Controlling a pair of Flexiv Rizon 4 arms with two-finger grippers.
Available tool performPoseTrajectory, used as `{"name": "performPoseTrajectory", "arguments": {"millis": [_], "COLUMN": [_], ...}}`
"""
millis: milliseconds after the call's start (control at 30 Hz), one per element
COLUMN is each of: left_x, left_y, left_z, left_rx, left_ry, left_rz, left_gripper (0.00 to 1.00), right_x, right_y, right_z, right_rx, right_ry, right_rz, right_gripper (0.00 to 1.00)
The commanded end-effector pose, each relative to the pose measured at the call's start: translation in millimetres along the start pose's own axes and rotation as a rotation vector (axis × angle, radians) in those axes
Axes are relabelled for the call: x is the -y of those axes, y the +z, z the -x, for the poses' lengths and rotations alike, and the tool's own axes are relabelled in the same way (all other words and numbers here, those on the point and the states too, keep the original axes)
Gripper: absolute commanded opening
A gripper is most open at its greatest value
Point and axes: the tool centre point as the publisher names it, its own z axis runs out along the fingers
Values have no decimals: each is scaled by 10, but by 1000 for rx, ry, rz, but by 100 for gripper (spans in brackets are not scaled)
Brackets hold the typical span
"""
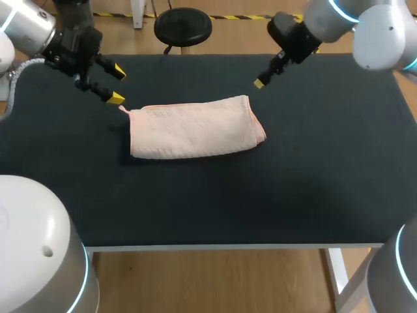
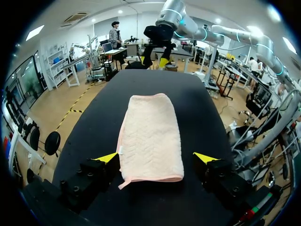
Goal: Fold the towel
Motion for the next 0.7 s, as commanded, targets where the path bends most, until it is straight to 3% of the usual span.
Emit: {"name": "performPoseTrajectory", "arguments": {"millis": [33,200,500,700], "left_x": [-6,-6,-6,-6], "left_y": [6,6,6,6], "left_z": [1,1,1,1], "left_rx": [1,1,1,1], "left_ry": [1,1,1,1], "left_rz": [-2,-2,-2,-2], "left_gripper": [100,100,100,100], "right_x": [209,357,493,569], "right_y": [293,455,635,743], "right_z": [57,3,-53,-85], "right_rx": [-456,-585,-617,-604], "right_ry": [671,804,857,804], "right_rz": [273,236,150,30], "right_gripper": [100,100,100,100]}}
